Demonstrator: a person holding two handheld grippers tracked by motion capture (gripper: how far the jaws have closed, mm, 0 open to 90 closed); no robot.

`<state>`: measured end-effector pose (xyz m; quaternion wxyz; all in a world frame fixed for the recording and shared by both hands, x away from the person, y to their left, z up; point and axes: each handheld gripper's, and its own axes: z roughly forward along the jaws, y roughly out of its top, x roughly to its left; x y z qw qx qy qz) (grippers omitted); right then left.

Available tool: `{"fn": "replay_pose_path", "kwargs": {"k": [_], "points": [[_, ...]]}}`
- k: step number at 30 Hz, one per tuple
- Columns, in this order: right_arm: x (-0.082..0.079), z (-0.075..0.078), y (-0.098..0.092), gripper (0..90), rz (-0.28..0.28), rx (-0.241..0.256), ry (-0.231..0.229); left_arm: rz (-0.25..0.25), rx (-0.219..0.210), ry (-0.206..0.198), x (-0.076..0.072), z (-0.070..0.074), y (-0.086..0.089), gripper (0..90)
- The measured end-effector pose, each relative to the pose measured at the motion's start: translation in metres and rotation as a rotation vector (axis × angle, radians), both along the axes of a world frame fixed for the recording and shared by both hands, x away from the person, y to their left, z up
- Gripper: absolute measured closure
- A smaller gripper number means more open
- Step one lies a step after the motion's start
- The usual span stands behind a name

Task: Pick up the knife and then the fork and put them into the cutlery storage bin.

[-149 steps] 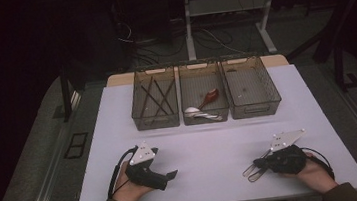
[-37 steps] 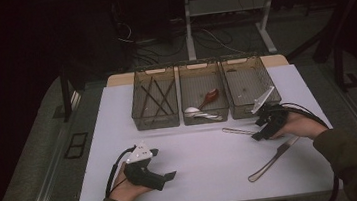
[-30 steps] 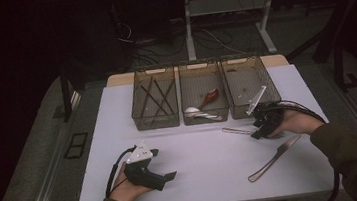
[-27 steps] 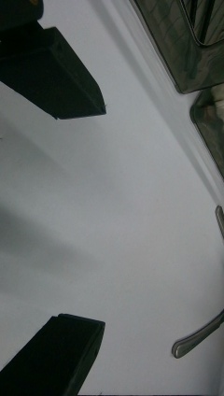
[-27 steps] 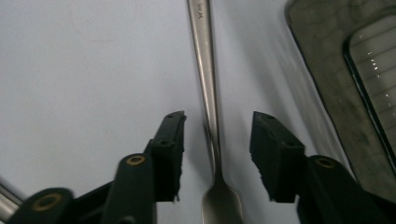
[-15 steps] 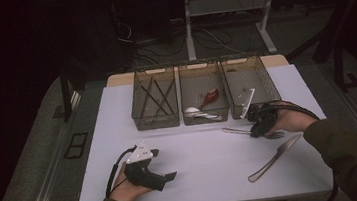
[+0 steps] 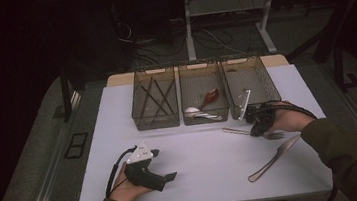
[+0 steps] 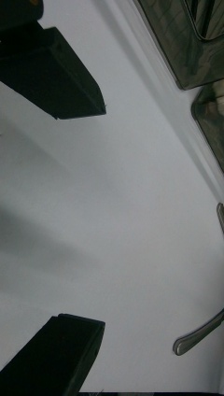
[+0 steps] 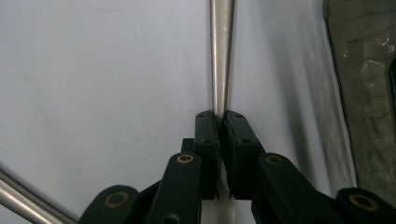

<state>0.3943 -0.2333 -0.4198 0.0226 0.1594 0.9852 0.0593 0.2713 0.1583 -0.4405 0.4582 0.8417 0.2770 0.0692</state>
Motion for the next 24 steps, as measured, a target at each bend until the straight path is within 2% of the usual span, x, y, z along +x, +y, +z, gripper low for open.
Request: {"fn": "replay_pose_path", "kwargs": {"k": [9,24], "points": [[0.001,0.000,0.000,84.3,0.018,-0.010,0.003,0.000,-0.001,0.001,0.000,0.000,0.000,0.0],[0.001,0.018,-0.012,84.3,-0.026,0.050,0.022,-0.001,-0.001,0.003,0.000,0.000,0.000,0.0]]}}
